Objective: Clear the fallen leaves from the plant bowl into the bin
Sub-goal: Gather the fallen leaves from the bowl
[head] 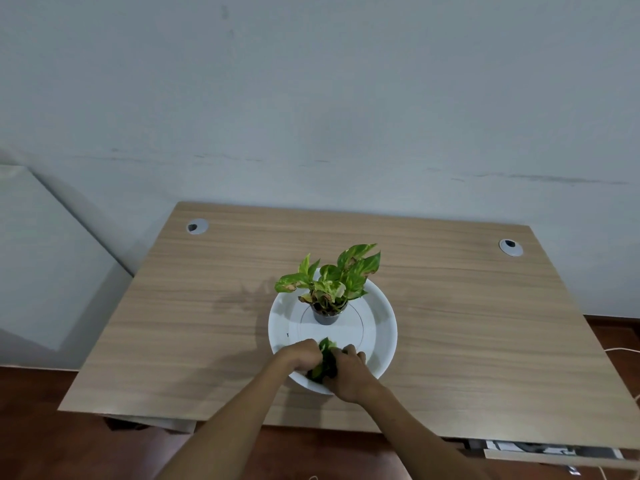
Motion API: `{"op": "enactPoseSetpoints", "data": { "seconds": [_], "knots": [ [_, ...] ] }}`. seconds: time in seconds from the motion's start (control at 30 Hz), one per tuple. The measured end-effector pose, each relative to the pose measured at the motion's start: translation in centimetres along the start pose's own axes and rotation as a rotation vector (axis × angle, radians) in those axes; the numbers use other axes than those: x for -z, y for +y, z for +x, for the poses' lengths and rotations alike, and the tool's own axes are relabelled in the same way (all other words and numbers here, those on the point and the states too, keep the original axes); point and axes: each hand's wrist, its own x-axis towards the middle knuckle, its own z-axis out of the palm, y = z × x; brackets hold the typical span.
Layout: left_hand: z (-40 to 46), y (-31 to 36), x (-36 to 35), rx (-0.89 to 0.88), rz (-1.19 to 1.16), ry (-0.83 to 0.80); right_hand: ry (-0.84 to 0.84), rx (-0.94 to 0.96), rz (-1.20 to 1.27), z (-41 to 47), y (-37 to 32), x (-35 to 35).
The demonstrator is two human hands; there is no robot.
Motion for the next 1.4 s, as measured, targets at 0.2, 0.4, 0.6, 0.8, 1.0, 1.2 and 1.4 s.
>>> {"op": "enactPoseSetpoints", "data": {
  "seconds": [0.2, 0.4, 0.6, 0.8, 1.0, 1.2, 1.4],
  "knots": [
    [-0.1, -2.1, 1.1, -0.08, 0.066, 0.171, 0.152, -0.016, 0.041, -0.3, 1.2, 0.4],
    [1.2, -3.5, -0.7, -0.26, 0.296, 0.243, 0.138, 0.031, 0.013, 0.5, 1.9, 0.8],
    [1.5, -3.7, -2.6, -0.392, 0.331, 0.27, 0.095, 0.196, -0.079, 0.9, 1.6, -0.6],
    [0.3, -4.0, -1.6, -0.397, 0.294, 0.289, 0.159, 0.198, -0.055, -0.3, 2.3, 0.0],
    [0.1, -3.5, -1.6, -0.214, 0.358, 0.27, 0.116, -0.053, 0.049, 0.2, 3.4, 1.9],
    [0.6, -1.4, -2.9, -0.096, 0.246, 0.228, 0.11, -0.111, 0.174, 0.5, 1.3, 0.6],
    [0.3, -0.6, -1.7, -0.074, 0.179, 0.095, 0.026, -0.051, 0.194, 0.7, 0.0, 0.1]
  ]
}}
